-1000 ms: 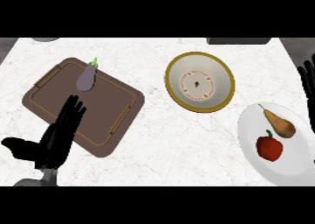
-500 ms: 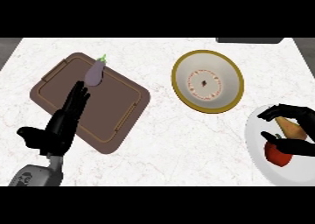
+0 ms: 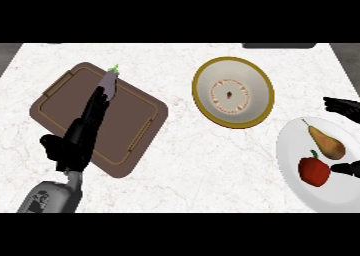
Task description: Pick the pear from the plate and place it in the bowl
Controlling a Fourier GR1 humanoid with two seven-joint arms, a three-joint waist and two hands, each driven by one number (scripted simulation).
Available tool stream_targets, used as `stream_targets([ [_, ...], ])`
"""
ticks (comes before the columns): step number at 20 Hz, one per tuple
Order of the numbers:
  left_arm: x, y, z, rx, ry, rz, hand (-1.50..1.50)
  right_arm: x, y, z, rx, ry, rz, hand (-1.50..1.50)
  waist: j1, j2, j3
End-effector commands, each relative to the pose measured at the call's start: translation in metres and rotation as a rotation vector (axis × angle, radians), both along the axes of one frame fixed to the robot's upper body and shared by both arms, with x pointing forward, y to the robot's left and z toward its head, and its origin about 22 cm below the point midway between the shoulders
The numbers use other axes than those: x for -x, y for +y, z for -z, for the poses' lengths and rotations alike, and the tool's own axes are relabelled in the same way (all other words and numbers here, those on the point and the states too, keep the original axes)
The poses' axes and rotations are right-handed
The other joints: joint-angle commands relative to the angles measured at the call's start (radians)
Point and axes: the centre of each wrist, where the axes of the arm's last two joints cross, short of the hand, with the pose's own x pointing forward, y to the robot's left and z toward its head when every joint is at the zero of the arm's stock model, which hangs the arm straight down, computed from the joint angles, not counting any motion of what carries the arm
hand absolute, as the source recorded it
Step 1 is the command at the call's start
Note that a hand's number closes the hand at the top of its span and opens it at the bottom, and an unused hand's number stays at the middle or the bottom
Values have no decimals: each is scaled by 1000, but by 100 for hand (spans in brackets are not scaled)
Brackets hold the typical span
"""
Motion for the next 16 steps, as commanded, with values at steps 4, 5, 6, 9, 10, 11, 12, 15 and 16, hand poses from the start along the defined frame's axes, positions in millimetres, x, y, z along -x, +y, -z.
stream_targets([
  [4, 3, -16, 6, -8, 18, 35, 0, -35, 6, -87, 235, -21, 71, -150, 8, -1, -2],
  [5, -10, -15, -9, -19, 4, -3, 0, -36, 6, -87, 264, 7, 63, -150, 5, 0, -1],
  [6, -9, -7, -13, -6, 7, -6, 0, -40, 5, -96, 282, 36, 61, -150, 8, 0, -1],
  [9, -3, -19, -5, -9, 2, 24, 0, -55, 17, -96, 319, 134, 36, -150, 11, 1, -1],
  [10, -7, -18, -4, -4, -2, 16, 0, -58, 30, -80, 330, 186, 33, -150, 11, 2, -1],
  [11, 4, -14, -1, -5, 31, 3, 0, -62, 13, -92, 352, 208, 19, -150, 18, 2, -1],
  [12, -3, -18, -12, 9, 7, 9, 0, -56, 14, -84, 419, 260, 20, -150, 13, 1, -1],
  [15, 1, -3, -2, -3, -2, 13, 0, -65, 19, -80, 484, 342, -2, -150, 15, 2, -1],
  [16, 8, -10, -4, -19, 2, 2, 0, -73, 24, -70, 493, 360, 8, -150, 23, 3, 0],
])
